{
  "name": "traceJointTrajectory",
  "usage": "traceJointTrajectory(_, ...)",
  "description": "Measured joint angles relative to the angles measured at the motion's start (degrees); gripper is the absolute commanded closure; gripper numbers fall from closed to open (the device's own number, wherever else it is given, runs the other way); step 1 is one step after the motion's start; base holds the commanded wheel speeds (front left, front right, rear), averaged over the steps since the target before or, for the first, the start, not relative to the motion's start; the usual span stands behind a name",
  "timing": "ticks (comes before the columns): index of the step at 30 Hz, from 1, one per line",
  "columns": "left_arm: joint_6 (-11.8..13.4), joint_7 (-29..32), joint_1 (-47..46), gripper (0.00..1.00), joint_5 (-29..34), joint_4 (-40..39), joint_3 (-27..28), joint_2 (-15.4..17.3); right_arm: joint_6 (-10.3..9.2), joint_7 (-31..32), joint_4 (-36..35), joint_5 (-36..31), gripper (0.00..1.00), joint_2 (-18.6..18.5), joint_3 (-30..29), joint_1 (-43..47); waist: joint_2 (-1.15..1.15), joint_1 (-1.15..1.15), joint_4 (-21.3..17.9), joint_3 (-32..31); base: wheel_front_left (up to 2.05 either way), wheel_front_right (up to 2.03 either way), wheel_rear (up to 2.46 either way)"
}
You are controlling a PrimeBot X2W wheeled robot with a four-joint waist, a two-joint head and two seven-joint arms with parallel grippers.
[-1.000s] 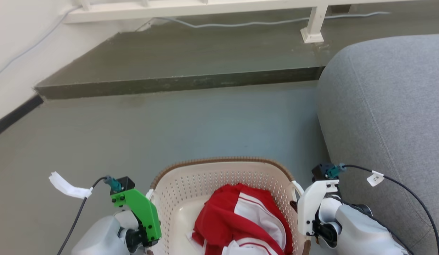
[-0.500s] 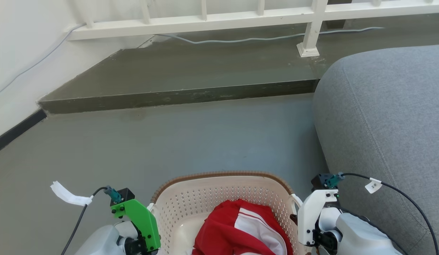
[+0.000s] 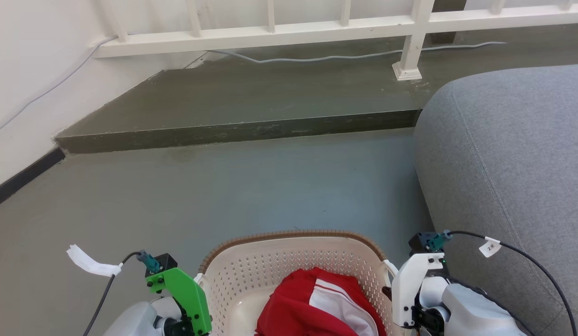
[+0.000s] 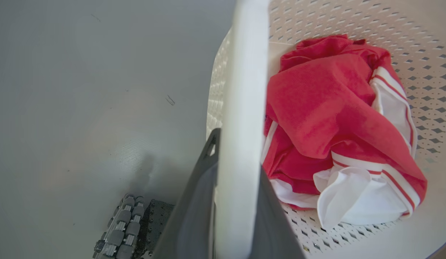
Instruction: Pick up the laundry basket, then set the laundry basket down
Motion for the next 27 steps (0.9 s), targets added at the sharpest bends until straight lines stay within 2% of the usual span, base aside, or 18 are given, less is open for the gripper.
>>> traceJointTrajectory(27, 0.01, 0.37, 0.95, 1.00, -1.31, -1.14, -0.73, 0.55, 0.00, -0.05, 0.43, 2.97, 1.00, -0.03, 0.80, 0.00, 0.00, 0.00, 0.17, -0.30, 0.00, 0.00, 0.00)
